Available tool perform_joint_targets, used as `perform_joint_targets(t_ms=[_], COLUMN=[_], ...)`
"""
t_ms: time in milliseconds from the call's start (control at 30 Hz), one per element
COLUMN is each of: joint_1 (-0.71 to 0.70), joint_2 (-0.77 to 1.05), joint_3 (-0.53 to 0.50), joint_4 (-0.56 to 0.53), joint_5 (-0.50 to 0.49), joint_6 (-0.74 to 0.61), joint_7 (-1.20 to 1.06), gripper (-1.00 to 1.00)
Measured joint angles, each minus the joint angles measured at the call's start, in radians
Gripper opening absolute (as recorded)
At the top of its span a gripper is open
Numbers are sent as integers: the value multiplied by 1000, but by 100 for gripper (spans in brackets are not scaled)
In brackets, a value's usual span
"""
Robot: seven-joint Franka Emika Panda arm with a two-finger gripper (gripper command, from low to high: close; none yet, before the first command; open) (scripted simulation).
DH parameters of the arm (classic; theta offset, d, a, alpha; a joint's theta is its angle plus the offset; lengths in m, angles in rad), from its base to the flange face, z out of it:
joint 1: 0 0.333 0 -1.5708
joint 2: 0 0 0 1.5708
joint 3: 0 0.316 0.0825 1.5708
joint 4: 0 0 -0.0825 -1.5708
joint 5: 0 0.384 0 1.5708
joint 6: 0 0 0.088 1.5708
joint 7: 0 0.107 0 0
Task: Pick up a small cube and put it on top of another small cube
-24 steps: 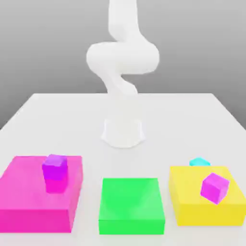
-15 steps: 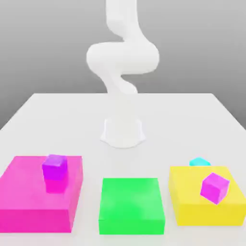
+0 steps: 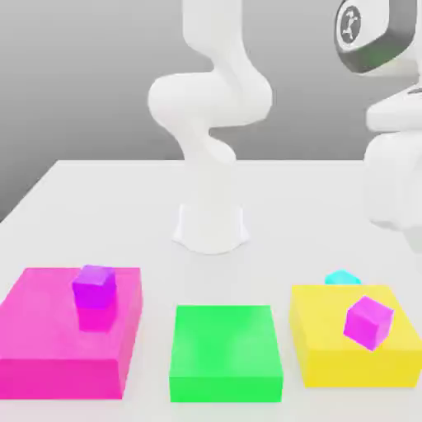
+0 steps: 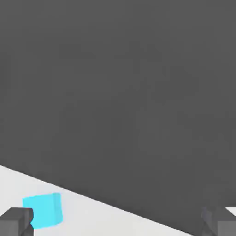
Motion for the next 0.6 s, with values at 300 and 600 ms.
perform_joint_targets(t_ms=[300,600], joint_1=[132,177], joint_2=[333,504], joint_3=[8,-27], joint_4=[82,124], joint_5=[-94,-134], joint_6=[45,146], joint_7=[80,108], gripper=[0,-100])
